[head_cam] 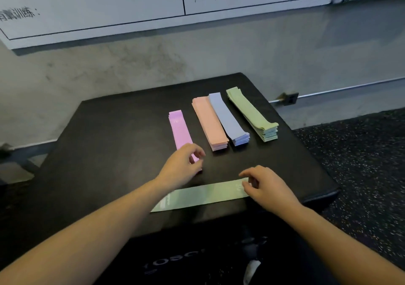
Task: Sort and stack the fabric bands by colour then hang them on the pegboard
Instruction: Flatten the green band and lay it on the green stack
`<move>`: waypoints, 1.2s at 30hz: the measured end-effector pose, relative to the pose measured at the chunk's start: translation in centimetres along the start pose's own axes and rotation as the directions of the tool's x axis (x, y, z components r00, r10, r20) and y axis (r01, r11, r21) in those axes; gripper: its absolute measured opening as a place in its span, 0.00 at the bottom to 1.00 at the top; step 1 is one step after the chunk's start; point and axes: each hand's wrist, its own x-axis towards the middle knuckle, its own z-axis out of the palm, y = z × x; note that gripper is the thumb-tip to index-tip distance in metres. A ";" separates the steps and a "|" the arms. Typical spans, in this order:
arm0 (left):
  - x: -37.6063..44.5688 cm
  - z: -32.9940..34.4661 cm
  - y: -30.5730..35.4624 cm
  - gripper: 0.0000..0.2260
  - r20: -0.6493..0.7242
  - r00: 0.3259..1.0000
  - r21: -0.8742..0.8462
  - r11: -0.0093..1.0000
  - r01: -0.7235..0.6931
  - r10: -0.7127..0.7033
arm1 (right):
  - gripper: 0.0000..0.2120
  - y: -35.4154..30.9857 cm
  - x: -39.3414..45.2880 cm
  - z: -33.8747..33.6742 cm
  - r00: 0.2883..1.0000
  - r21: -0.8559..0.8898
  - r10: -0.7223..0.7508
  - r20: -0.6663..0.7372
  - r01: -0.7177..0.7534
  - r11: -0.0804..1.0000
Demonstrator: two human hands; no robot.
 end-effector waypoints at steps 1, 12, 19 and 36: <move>-1.2 0.7 -0.1 0.07 0.007 1.000 -0.011 1.000 0.008 -0.008 | 0.11 0.3 -0.5 0.5 0.998 0.010 0.039 -0.041 -0.038 0.999; -6.8 3.4 -0.7 0.07 0.111 0.987 -0.028 0.992 0.121 -0.117 | 0.22 -0.6 -1.7 4.0 0.903 -0.033 0.372 -0.216 -0.387 0.921; -8.8 3.7 0.1 0.06 0.095 0.982 -0.071 0.983 0.169 -0.162 | 0.08 -1.8 -2.4 4.4 0.930 0.250 0.325 -0.170 -0.278 0.927; -10.3 0.5 5.6 0.10 -0.157 0.986 -0.283 0.953 -0.106 0.063 | 0.23 -10.6 -4.1 -2.8 0.904 0.493 -0.294 -0.311 0.418 0.763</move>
